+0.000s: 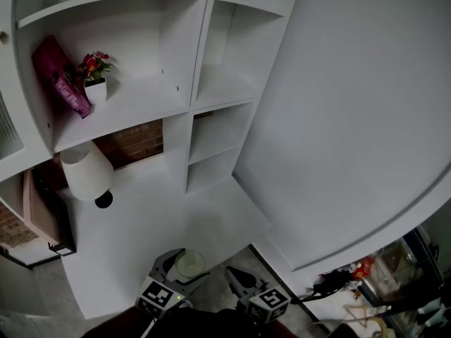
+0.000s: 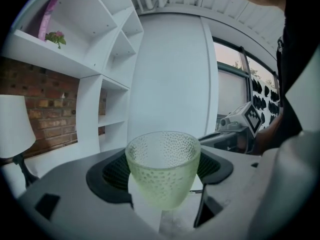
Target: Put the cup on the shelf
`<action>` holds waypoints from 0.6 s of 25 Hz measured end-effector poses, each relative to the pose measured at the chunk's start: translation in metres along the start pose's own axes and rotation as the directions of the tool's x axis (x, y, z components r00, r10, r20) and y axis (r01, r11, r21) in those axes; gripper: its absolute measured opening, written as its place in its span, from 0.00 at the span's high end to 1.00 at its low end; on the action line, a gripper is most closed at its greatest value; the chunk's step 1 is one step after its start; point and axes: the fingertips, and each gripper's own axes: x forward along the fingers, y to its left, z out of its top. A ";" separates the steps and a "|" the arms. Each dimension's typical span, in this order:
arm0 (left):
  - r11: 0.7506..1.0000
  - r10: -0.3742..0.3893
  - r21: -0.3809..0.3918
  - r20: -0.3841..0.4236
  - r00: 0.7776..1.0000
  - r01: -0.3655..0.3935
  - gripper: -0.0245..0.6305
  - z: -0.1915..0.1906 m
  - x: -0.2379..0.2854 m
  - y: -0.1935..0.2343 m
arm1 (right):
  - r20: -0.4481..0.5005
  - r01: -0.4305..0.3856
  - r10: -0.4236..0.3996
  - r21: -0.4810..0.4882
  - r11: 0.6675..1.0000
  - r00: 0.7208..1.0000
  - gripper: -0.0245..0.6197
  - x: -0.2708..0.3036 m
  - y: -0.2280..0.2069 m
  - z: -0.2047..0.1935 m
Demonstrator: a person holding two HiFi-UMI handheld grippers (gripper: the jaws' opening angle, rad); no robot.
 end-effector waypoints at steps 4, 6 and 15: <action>1.000 0.025 -0.004 -0.002 1.000 -0.025 0.37 -0.001 0.007 0.020 | -0.011 -0.017 0.017 0.001 1.000 1.000 0.95 0.021 -0.010 0.004; 0.999 0.045 -0.007 -0.001 0.999 -0.045 0.38 -0.001 0.010 0.031 | -0.023 -0.033 0.033 -0.007 0.999 0.999 0.95 0.031 -0.016 0.008; 0.978 0.200 -0.052 -0.019 0.980 -0.201 0.37 -0.004 0.027 0.069 | -0.048 -0.168 0.165 -0.054 0.984 0.985 0.95 0.079 -0.038 0.041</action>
